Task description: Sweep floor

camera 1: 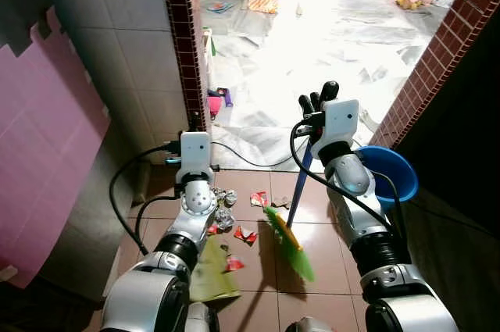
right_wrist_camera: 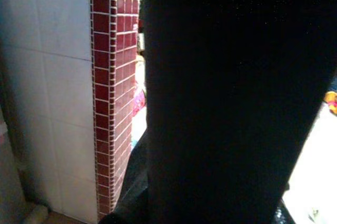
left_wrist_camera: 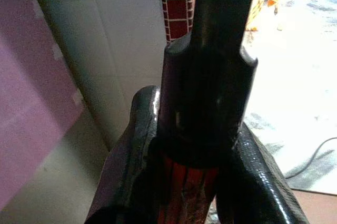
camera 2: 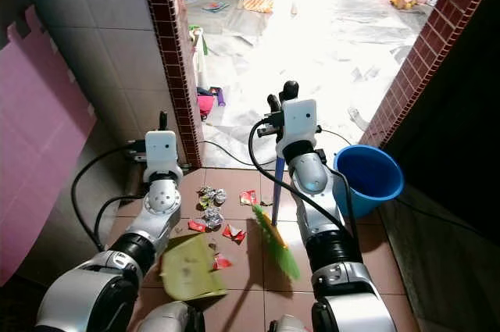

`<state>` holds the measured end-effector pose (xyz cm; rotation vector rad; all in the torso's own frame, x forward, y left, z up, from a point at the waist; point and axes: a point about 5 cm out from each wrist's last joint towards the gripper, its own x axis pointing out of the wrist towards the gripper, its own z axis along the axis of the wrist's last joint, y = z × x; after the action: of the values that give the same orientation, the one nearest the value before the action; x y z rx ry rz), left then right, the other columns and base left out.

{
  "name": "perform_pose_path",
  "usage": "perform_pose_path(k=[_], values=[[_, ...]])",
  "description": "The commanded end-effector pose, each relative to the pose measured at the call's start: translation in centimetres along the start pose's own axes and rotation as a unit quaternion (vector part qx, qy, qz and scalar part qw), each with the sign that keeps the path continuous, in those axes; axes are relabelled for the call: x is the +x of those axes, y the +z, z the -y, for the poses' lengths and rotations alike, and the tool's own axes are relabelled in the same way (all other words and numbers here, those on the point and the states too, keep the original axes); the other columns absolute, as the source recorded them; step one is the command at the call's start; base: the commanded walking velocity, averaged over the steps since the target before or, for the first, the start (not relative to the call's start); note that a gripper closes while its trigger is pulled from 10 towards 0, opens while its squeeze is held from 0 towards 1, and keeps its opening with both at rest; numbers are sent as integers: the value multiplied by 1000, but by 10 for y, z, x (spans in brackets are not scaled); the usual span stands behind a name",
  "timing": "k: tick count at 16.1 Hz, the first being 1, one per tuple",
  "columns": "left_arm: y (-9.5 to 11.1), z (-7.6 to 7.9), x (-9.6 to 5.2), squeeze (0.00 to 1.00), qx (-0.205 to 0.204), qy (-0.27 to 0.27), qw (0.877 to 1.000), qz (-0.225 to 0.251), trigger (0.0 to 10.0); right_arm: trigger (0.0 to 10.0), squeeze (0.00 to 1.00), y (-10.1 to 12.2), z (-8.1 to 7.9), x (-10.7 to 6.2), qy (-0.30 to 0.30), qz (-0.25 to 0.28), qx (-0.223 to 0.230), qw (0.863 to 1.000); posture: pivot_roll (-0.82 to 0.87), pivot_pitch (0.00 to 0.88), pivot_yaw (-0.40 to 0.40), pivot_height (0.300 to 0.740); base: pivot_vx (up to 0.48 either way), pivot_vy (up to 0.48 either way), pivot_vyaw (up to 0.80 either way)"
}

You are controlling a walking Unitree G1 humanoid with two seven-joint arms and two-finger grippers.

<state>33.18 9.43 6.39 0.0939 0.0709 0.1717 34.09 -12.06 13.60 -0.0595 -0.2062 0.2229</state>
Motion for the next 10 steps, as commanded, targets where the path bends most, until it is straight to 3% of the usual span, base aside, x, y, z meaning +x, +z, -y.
perform_pose_path(k=[1, 3, 7, 10], values=[[-10, 15, -9, 0, -43, -20, 998, -41, 10000, 10000, 0, 15, -1, 7, 2, 30, 5, 1000, -86, 0, -10, 740, 0, 0, 0], [-12, 20, -10, 0, -62, -40, 996, -58, 10000, 10000, 0, 13, -4, 9, 8, 23, 20, 1000, -80, 0, -13, 740, 0, 0, 0], [-18, 24, -12, 0, -59, -72, 992, -82, 10000, 10000, 0, 5, -8, 11, 18, -9, 53, 998, -71, 0, -14, 740, 0, 0, 0], [-30, 30, -23, 0, -89, -127, 982, -108, 10000, 10000, 0, -6, -9, 13, 1, -62, 120, 991, -69, 0, -12, 740, 0, 0, 0]])
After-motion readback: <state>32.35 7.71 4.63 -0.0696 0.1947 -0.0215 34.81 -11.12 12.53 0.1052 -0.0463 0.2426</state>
